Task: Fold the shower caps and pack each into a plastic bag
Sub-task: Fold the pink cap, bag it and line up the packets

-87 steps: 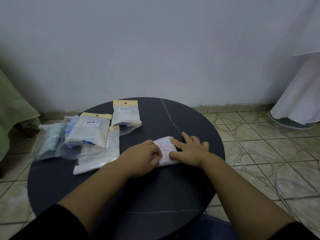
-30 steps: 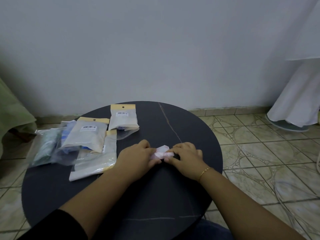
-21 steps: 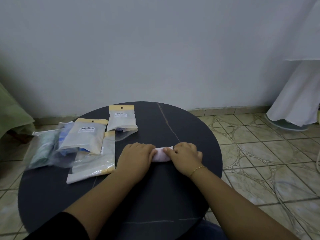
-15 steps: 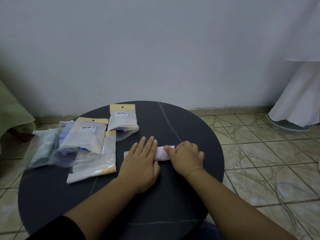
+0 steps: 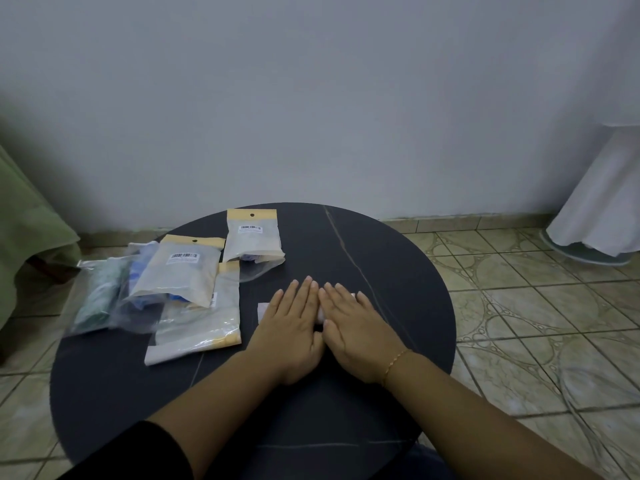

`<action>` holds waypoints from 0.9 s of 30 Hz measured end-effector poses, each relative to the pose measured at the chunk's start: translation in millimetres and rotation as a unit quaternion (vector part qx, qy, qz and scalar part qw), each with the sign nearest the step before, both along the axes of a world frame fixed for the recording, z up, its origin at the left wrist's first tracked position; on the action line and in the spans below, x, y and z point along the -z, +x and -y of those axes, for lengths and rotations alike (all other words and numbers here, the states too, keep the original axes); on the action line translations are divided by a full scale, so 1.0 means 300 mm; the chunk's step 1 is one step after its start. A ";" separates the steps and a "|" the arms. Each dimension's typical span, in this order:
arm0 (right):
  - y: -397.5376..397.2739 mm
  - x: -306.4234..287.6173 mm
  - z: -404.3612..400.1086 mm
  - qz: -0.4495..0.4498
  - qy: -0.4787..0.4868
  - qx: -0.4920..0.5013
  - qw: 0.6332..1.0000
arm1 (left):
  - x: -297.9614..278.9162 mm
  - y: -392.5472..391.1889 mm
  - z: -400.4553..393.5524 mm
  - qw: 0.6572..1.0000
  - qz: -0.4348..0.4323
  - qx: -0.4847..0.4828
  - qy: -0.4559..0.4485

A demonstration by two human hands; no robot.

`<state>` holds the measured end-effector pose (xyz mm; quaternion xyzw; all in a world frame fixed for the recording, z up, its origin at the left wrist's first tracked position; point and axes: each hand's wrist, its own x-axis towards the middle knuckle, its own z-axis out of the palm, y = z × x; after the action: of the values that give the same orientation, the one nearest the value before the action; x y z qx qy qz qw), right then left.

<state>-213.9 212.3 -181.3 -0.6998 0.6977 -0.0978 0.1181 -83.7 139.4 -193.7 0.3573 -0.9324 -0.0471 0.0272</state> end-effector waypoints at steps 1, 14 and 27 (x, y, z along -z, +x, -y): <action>-0.004 0.001 -0.002 -0.005 0.011 0.000 1.000 | -0.001 0.002 0.000 1.000 -0.002 0.002 0.004; 0.059 -0.015 0.012 0.040 0.065 0.067 0.995 | 0.013 0.025 -0.025 0.999 0.024 0.010 0.031; 0.034 -0.017 0.000 -0.015 0.088 0.070 0.993 | 0.000 0.047 -0.061 0.996 0.046 -0.055 0.048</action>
<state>-203.8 212.2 -176.4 -0.6371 0.7529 -0.0334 0.1617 -69.5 157.6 -193.8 0.4105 -0.9084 -0.0737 -0.0303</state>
